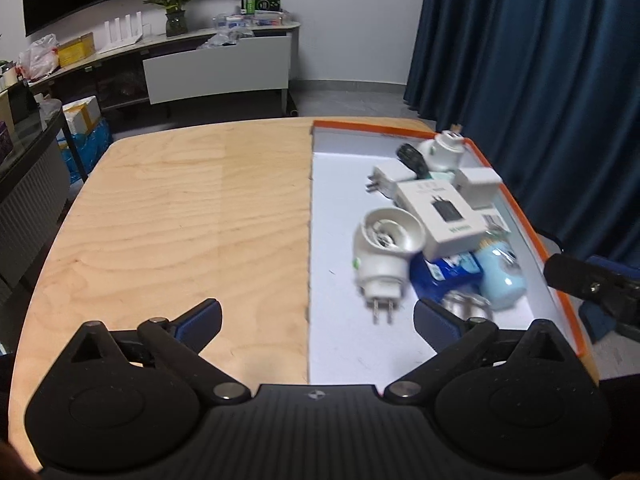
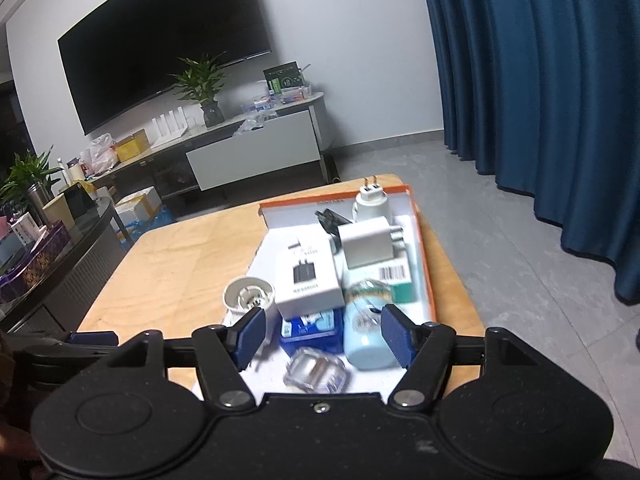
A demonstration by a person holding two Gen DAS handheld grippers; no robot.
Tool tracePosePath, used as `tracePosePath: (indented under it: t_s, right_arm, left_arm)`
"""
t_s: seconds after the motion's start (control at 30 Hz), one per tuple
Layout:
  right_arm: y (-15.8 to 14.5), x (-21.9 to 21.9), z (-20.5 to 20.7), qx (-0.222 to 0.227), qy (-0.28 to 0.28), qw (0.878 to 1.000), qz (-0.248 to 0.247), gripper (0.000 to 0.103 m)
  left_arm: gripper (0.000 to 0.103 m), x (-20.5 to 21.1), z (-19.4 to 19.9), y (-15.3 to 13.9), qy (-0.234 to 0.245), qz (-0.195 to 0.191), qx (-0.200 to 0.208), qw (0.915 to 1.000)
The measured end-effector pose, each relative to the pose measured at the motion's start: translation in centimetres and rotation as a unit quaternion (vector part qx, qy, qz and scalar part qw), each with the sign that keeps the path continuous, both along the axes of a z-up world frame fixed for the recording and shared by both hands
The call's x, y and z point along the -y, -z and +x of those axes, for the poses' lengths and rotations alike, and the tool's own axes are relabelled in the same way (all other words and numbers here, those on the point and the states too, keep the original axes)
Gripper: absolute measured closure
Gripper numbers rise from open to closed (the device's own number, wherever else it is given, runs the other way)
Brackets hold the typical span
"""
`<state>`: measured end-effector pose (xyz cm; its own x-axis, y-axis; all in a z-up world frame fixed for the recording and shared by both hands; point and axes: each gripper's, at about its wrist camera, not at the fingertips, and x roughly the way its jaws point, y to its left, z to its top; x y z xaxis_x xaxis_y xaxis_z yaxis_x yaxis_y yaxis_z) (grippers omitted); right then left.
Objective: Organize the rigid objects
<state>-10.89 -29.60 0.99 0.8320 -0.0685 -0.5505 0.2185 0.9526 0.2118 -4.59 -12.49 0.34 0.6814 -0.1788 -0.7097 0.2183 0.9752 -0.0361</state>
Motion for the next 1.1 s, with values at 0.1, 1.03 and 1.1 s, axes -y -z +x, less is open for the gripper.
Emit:
tracePosePath:
  t_s: [0.1, 1.03, 1.1]
  right_arm:
    - [0.2, 0.0, -0.6, -0.004, 0.002, 1.0, 0.001, 0.025]
    - [0.9, -0.8, -2.3, -0.01, -0.006, 1.0, -0.008, 0.024]
    - [0.9, -1.0, -2.3, -0.01, -0.006, 1.0, -0.008, 0.024]
  left_arm:
    - [0.0, 0.7, -0.9, -0.1, -0.002, 0.018, 0.011, 0.9998]
    - [0.0, 1.7, -3.6, 0.2, 0.01, 0.017, 0.009, 0.9998]
    - [0.0, 1.7, -3.4, 0.3, 0.008, 0.017, 0.006, 0.9998]
